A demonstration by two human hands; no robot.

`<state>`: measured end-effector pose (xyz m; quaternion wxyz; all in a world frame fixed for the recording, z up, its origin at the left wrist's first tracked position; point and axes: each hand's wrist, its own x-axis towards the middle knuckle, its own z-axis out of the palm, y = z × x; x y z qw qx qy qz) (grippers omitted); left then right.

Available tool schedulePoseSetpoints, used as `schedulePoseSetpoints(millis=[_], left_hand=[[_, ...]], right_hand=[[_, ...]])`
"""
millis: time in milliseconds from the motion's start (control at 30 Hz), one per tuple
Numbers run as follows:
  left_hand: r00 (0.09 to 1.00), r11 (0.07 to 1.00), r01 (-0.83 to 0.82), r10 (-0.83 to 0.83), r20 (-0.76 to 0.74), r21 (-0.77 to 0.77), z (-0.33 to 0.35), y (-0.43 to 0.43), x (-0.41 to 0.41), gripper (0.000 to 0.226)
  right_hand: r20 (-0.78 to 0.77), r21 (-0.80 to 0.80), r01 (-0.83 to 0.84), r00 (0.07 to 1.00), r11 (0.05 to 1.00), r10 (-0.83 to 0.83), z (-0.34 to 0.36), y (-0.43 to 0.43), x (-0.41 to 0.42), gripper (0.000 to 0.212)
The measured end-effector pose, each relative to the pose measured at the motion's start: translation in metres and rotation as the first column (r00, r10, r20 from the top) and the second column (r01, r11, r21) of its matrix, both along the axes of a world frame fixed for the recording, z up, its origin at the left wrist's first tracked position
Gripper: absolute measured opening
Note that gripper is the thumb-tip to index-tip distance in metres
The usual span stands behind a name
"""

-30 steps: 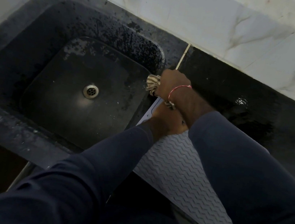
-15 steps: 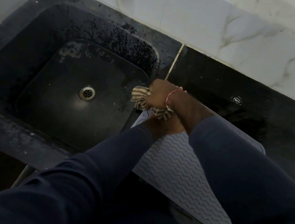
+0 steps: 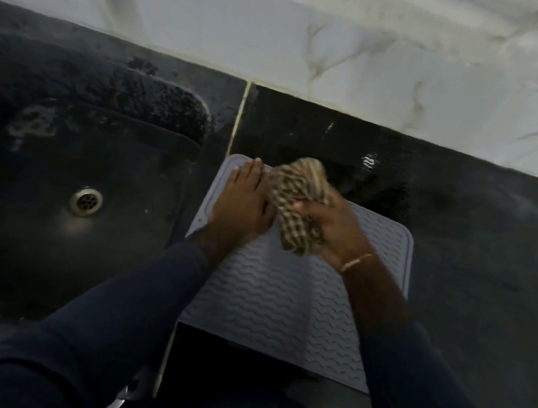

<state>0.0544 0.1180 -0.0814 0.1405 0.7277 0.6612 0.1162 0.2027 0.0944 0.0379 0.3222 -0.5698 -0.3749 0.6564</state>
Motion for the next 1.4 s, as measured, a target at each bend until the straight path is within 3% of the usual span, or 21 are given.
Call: schedulePoseSetpoints(millis=[33, 100, 133, 200, 267, 367, 467, 567, 767, 833, 933, 967, 1033, 1100, 1233, 1333, 1400], left_hand=[[1.0, 1.0, -0.002, 0.002, 0.009, 0.007, -0.001, -0.001, 0.004, 0.067], [0.999, 0.999, -0.031, 0.031, 0.004, -0.014, -0.003, -0.002, 0.011, 0.062], [0.999, 0.999, -0.034, 0.034, -0.005, -0.004, -0.002, -0.003, 0.015, 0.061], [1.0, 1.0, -0.019, 0.02, -0.018, 0.023, -0.005, -0.003, 0.017, 0.061], [1.0, 0.998, 0.003, -0.003, -0.004, 0.057, -0.008, -0.002, 0.013, 0.059], [0.999, 0.996, 0.009, -0.012, 0.037, 0.084, -0.008, -0.003, 0.008, 0.056], [0.999, 0.996, -0.005, 0.002, 0.036, 0.084, -0.01, -0.002, 0.008, 0.055], [1.0, 0.998, -0.014, 0.013, 0.024, 0.053, -0.011, -0.001, 0.007, 0.055], [1.0, 0.999, -0.003, 0.003, 0.012, 0.04, -0.011, -0.001, 0.008, 0.053], [1.0, 1.0, -0.012, 0.012, 0.002, 0.016, -0.007, -0.001, 0.011, 0.055], [0.998, 0.999, 0.033, -0.033, 0.058, -0.006, -0.002, 0.002, 0.022, 0.059], [0.994, 0.997, 0.083, -0.083, 0.07, -0.001, -0.001, 0.002, 0.025, 0.059], [0.987, 0.987, 0.16, -0.16, 0.033, 0.015, -0.004, 0.0, 0.025, 0.058], [0.987, 0.987, 0.161, -0.161, -0.01, 0.01, -0.006, 0.0, 0.023, 0.059], [0.987, 0.987, 0.16, -0.16, -0.025, -0.016, -0.006, 0.002, 0.021, 0.059], [0.985, 0.985, 0.172, -0.172, -0.028, -0.019, -0.006, 0.001, 0.021, 0.059], [0.984, 0.984, 0.178, -0.178, -0.028, -0.023, -0.006, 0.001, 0.02, 0.057]], right_hand=[[0.136, 0.072, 0.065, 0.988, 0.995, -0.074, -0.007, 0.003, 0.025, 0.051], [0.507, 0.233, 0.082, 0.84, 0.969, -0.193, -0.027, 0.018, 0.055, 0.039], [0.625, 0.305, 0.026, 0.749, 0.952, -0.22, -0.037, 0.028, 0.059, 0.033], [0.821, 0.397, -0.309, 0.54, 0.864, -0.184, -0.059, 0.046, 0.041, 0.03], [0.957, 0.254, -0.621, 0.271, 0.742, -0.1, -0.078, 0.053, 0.008, 0.037], [0.992, 0.105, -0.651, 0.117, 0.752, -0.037, -0.086, 0.045, -0.018, 0.037], [0.997, 0.078, -0.67, 0.058, 0.738, -0.053, -0.075, 0.034, 0.027, 0.036], [0.996, 0.087, -0.597, 0.054, 0.798, -0.068, -0.078, 0.025, 0.1, 0.034], [0.995, -0.044, -0.341, -0.103, 0.939, 0.009, -0.053, 0.017, 0.175, 0.024], [0.999, 0.019, -0.327, -0.031, 0.945, -0.031, -0.04, 0.03, 0.157, 0.025], [0.971, 0.211, -0.537, 0.211, 0.816, -0.112, -0.032, 0.044, 0.08, 0.03], [0.972, 0.214, -0.623, 0.215, 0.752, -0.097, -0.034, 0.046, 0.051, 0.034], [0.994, 0.102, -0.753, 0.094, 0.65, -0.047, -0.049, 0.047, 0.015, 0.037], [1.0, 0.003, -0.784, 0.008, 0.621, 0.004, -0.062, 0.043, 0.026, 0.04], [0.999, 0.047, -0.646, 0.018, 0.762, -0.046, -0.071, 0.032, 0.125, 0.033], [0.995, -0.037, -0.505, -0.102, 0.862, -0.017, -0.065, 0.024, 0.178, 0.024], [0.99, -0.11, -0.387, -0.125, 0.915, 0.066, -0.051, 0.034, 0.173, 0.024]])
